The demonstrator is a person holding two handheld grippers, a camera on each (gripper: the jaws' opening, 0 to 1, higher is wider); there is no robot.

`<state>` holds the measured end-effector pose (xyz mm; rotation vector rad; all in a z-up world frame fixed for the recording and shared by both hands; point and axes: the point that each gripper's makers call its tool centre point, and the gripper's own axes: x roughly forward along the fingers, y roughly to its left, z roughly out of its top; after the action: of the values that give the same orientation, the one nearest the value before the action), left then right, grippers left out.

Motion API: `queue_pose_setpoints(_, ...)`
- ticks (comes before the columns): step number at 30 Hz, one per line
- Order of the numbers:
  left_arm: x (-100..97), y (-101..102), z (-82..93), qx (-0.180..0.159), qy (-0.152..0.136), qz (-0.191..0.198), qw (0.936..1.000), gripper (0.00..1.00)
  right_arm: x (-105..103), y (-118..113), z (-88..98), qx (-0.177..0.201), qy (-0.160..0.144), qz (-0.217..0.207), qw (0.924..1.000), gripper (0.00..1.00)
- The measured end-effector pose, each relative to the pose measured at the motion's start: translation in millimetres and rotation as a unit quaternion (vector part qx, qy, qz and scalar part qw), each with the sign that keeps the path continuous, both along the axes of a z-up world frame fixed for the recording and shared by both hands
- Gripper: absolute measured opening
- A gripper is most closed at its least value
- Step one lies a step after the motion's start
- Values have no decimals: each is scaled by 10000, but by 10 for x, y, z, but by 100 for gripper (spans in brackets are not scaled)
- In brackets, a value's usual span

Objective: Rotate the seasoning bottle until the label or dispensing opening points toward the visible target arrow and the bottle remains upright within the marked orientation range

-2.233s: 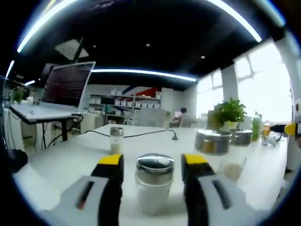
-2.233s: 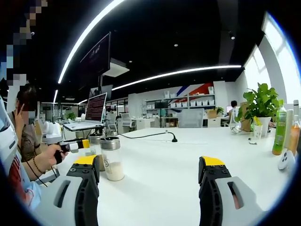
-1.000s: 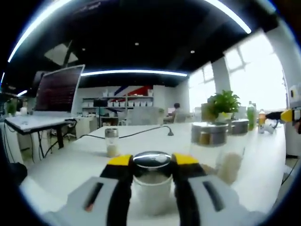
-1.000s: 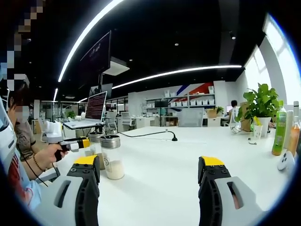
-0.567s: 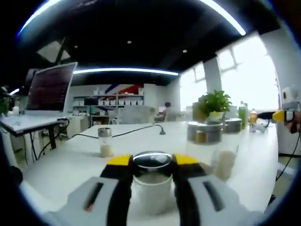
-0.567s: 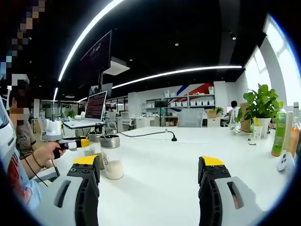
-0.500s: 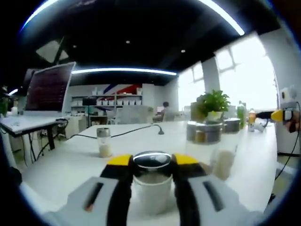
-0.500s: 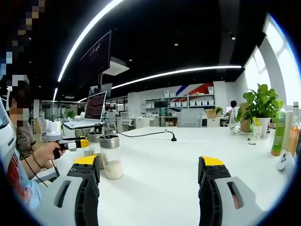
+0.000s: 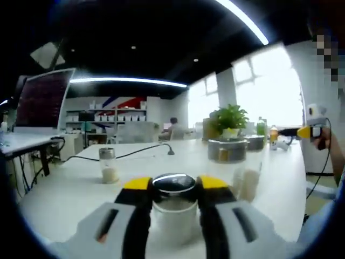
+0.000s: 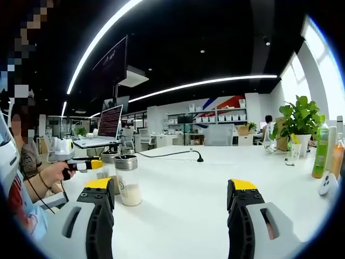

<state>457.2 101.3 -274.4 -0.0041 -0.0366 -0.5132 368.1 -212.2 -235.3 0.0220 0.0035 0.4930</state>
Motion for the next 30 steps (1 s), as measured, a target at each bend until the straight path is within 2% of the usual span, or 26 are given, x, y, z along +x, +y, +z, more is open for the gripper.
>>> queue_pose_setpoints(9, -27, -21, 0, 5, -26, -375, 9993, 34, -19, -15, 0, -19, -12, -43, 10000, 89)
queue_pose_setpoints(11, -37, -43, 2, 73, -108, -508, 9986, 34, -20, -10, -7, -25, -2, -36, 10000, 89)
queue_pose_setpoints(18, -34, -51, -7, 96, -70, -731, 9973, 34, -24, 11, -22, -25, 18, -25, 10000, 89)
queue_pose_setpoints(30, -41, -94, -11, 45, -31, -1352, 9908, 34, -10, 27, -34, 14, 43, -8, 10000, 88)
